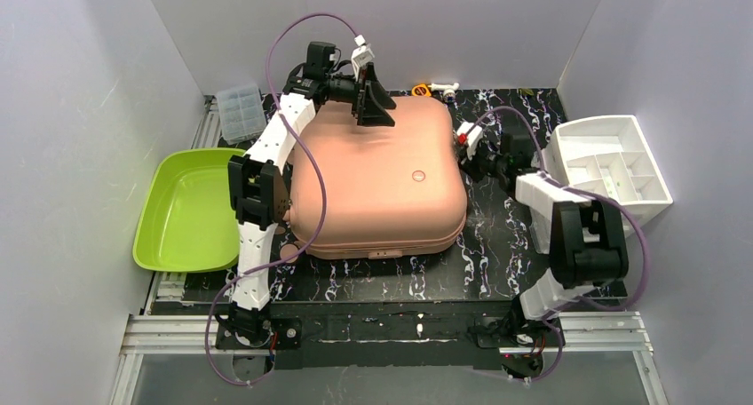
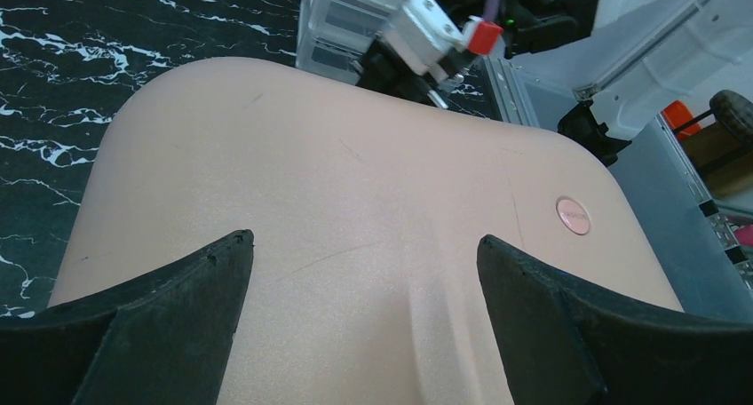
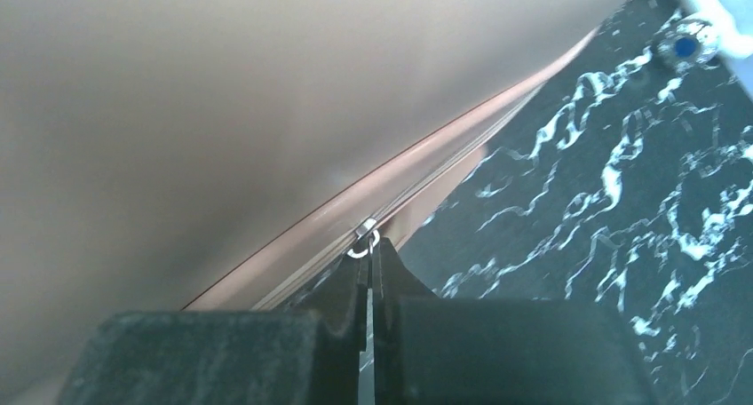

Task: Open, take out, and arrange the luggage
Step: Unzip the zipper of the luggage.

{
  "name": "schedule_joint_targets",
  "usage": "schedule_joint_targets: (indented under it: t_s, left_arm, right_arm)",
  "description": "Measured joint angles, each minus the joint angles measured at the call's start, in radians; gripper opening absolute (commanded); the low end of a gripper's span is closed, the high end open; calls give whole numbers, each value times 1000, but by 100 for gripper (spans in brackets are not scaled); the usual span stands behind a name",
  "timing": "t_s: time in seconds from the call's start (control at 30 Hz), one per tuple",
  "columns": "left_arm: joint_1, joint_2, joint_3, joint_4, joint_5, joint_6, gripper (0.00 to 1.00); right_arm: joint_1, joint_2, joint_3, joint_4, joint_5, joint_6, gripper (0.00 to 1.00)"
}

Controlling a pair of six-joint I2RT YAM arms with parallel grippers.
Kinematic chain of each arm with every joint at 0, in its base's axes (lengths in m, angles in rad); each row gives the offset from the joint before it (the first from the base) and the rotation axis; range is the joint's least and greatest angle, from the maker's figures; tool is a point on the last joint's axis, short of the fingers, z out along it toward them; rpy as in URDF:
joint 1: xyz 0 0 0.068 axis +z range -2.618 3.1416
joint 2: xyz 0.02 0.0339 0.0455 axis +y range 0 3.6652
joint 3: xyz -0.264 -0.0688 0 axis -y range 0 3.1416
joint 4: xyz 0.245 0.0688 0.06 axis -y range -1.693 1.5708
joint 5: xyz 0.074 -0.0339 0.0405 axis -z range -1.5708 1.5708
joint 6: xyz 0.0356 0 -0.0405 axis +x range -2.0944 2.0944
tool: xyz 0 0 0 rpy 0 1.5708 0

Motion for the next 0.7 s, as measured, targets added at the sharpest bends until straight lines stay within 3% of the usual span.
schedule_joint_targets:
  t_s: [0.53,0.7]
  left_arm:
    - [-49,-65,-118,-27,54,108,95]
    - [-49,-81,-132,-36,53,103,98]
  right_arm:
    - [11,433,496,13,-14,144,1]
    - [10,420,452,76,-13,153,1]
